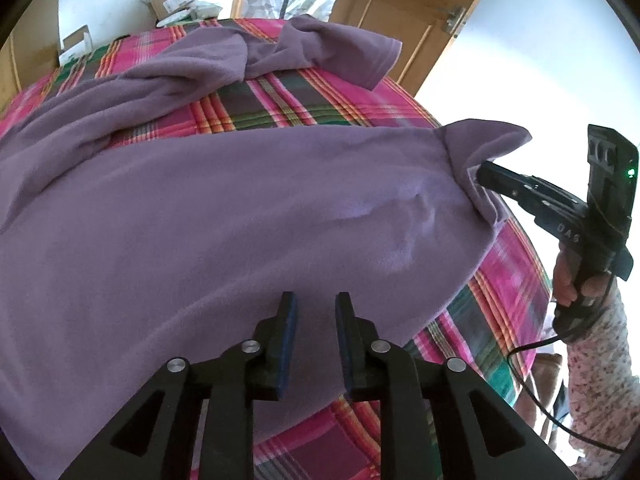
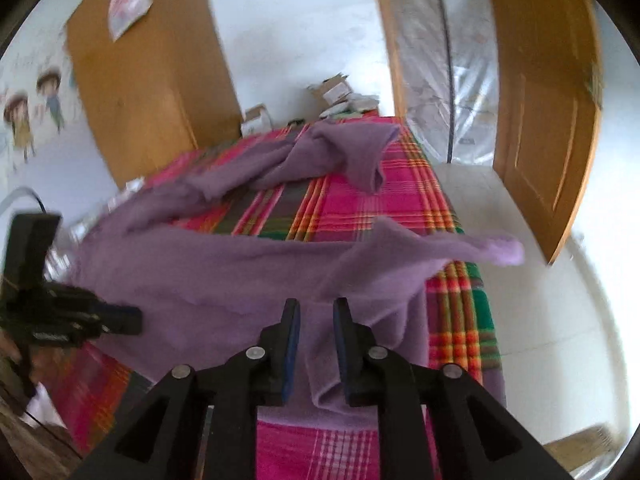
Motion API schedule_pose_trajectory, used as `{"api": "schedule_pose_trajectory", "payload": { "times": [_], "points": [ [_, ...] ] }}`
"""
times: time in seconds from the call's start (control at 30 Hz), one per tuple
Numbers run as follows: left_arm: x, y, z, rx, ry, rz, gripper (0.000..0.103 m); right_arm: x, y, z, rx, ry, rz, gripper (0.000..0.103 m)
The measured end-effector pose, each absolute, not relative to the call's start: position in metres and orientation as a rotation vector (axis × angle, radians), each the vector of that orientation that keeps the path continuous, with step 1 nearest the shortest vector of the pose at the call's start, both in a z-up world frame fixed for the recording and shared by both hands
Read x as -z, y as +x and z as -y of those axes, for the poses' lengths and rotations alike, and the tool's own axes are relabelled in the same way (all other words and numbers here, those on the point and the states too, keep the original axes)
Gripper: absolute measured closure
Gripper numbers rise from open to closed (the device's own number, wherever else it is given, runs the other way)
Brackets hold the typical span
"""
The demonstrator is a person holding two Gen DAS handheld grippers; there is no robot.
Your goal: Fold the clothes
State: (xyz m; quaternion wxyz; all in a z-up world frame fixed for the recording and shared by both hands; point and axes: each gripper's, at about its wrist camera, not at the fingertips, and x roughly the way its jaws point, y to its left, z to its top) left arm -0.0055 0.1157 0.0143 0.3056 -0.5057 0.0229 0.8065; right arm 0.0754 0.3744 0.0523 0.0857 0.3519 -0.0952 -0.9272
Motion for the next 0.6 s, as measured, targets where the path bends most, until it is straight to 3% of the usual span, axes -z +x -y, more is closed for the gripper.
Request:
{"api": "schedule_pose_trajectory", "payload": {
  "times": [0.13,0.3,0.47,0.6],
  "points": [
    [-0.021,-0.007,-0.119,-2.141,-1.286,-0.032,0.083,-0.060,0.097,-0.402,2.865,0.938,0.436,0.086],
    [-0.014,-0.012,-0.123,-2.127,-1.316,-0.017,0.083,-0.032,0.085,-0.436,2.885,1.116,0.642,0.076],
    [-0.010,-0.011,-0.130,-2.107,-1.321,-0.031,0.082,-0.026,0.070,-0.423,2.794,1.085,0.638,0.063],
    [-0.011,-0.010,-0.136,-2.093,-1.303,-0.026,0.067,-0.028,0.048,-0.413,2.797,1.129,0.570,0.056]
  ]
}}
